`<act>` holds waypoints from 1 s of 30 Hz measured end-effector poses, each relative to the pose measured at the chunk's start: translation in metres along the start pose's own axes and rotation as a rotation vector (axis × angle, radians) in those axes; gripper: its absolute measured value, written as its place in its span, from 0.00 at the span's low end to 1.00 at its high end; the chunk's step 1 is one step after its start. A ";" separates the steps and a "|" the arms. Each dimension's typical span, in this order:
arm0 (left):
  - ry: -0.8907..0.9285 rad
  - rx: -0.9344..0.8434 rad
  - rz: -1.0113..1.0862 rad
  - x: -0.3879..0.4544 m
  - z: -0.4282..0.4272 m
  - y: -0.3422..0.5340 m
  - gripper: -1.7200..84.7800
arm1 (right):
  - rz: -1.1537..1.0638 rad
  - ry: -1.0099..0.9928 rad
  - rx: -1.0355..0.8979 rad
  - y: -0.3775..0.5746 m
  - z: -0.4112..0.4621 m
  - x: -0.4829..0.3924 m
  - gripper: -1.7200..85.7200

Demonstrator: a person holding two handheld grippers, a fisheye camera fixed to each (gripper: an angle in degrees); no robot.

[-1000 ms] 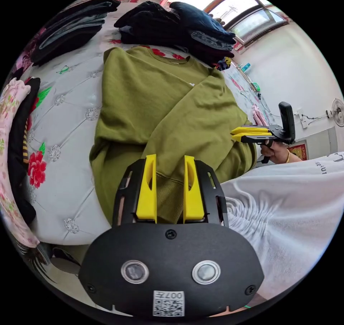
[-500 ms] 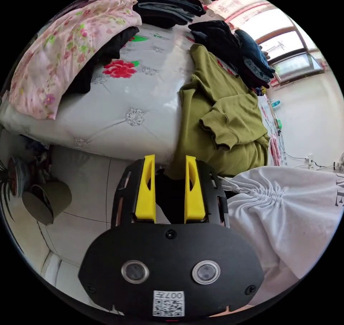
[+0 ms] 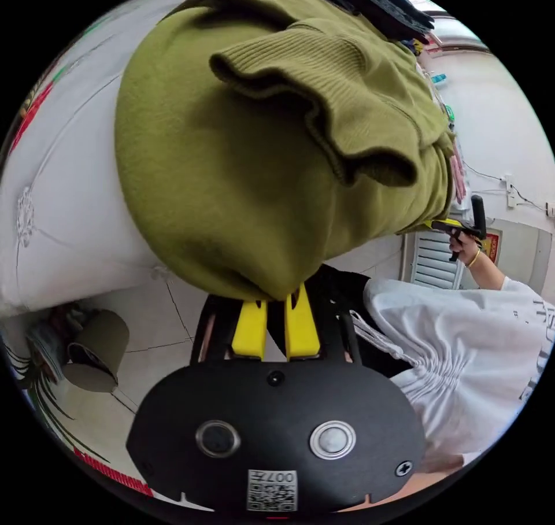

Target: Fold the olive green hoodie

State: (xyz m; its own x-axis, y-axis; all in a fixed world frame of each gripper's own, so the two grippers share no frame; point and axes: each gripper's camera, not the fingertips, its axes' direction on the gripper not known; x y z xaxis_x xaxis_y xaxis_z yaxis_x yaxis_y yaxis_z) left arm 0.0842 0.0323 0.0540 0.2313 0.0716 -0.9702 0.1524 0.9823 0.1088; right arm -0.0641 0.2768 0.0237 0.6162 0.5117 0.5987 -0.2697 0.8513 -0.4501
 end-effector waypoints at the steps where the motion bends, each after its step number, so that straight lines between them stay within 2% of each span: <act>1: 0.037 0.023 0.032 0.005 -0.019 0.015 0.04 | -0.022 -0.066 0.017 0.016 -0.021 0.004 0.03; 2: 0.071 0.033 0.045 0.006 -0.029 0.024 0.04 | -0.027 -0.105 0.038 0.024 -0.033 0.007 0.03; 6: 0.390 0.145 0.073 -0.005 -0.098 0.070 0.05 | -0.024 -0.380 0.236 0.080 -0.113 0.025 0.02; 10: 0.677 0.254 0.111 -0.016 -0.135 0.065 0.05 | -0.023 -0.624 0.332 0.085 -0.155 0.038 0.02; 14: 0.693 0.458 0.040 -0.026 -0.174 0.018 0.06 | -0.073 -0.759 0.479 0.051 -0.204 0.032 0.02; 17: 0.720 0.653 -0.233 -0.048 -0.184 -0.026 0.08 | 0.018 -0.800 0.717 0.008 -0.245 0.029 0.04; 18: 0.703 0.681 -0.309 -0.049 -0.184 -0.040 0.09 | 0.049 -0.803 0.792 -0.008 -0.257 0.025 0.05; 20: 0.574 0.703 -0.342 -0.035 -0.192 -0.053 0.11 | 0.059 -0.698 0.812 -0.029 -0.272 0.009 0.06; 24: 0.094 0.694 -0.226 0.028 -0.216 -0.042 0.14 | 0.013 -0.211 0.747 -0.043 -0.285 -0.044 0.09; 25: -0.039 0.666 -0.178 0.048 -0.213 -0.038 0.15 | 0.005 -0.082 0.706 -0.043 -0.277 -0.054 0.10; 27: -0.161 0.587 -0.074 0.074 -0.198 -0.039 0.14 | 0.016 0.064 0.645 -0.046 -0.264 -0.062 0.10; 30: -0.289 0.413 0.075 0.105 -0.165 -0.054 0.15 | 0.037 0.137 0.556 -0.057 -0.254 -0.068 0.11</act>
State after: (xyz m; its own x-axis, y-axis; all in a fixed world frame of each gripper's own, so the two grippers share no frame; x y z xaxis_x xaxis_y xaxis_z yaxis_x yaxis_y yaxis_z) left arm -0.0579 0.0148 -0.0893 0.5034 0.0312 -0.8635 0.4785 0.8220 0.3087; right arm 0.0970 0.1646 -0.1594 0.6792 0.5545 0.4809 -0.6190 0.7848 -0.0306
